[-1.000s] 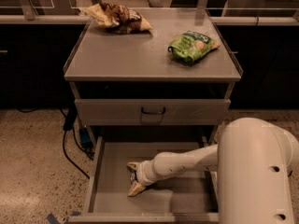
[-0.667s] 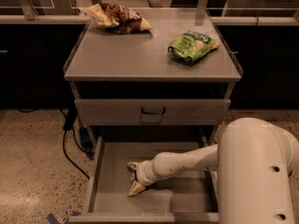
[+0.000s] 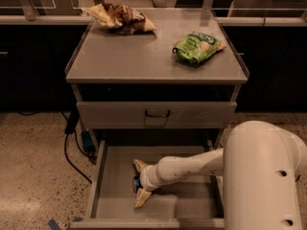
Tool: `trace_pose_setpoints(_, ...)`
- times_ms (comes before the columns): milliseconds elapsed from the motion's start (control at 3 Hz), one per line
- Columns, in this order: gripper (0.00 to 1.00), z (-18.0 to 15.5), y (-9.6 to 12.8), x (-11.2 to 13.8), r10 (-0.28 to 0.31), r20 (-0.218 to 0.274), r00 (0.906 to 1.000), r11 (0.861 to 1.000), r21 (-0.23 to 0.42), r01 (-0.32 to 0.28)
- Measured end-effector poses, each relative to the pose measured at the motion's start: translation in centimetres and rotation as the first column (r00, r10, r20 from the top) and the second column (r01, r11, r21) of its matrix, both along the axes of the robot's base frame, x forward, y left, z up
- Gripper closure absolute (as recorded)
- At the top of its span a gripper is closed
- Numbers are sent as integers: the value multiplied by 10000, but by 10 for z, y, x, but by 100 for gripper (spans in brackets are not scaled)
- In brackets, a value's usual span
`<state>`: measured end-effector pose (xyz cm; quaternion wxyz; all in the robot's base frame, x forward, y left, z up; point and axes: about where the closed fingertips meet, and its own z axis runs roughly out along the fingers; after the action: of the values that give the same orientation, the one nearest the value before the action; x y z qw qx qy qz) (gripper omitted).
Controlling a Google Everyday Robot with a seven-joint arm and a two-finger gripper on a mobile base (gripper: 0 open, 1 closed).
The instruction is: Place pepsi can into middle drawer
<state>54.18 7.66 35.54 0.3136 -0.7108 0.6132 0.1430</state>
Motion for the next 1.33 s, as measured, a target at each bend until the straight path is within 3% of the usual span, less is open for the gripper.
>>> trace_pose_setpoints(667, 0, 9, 1, 1, -57, -11, 10000, 9999, -148, 57)
trace_pose_setpoints(1333, 0, 86, 7, -5, -506, 250, 9984, 9895, -1344, 535)
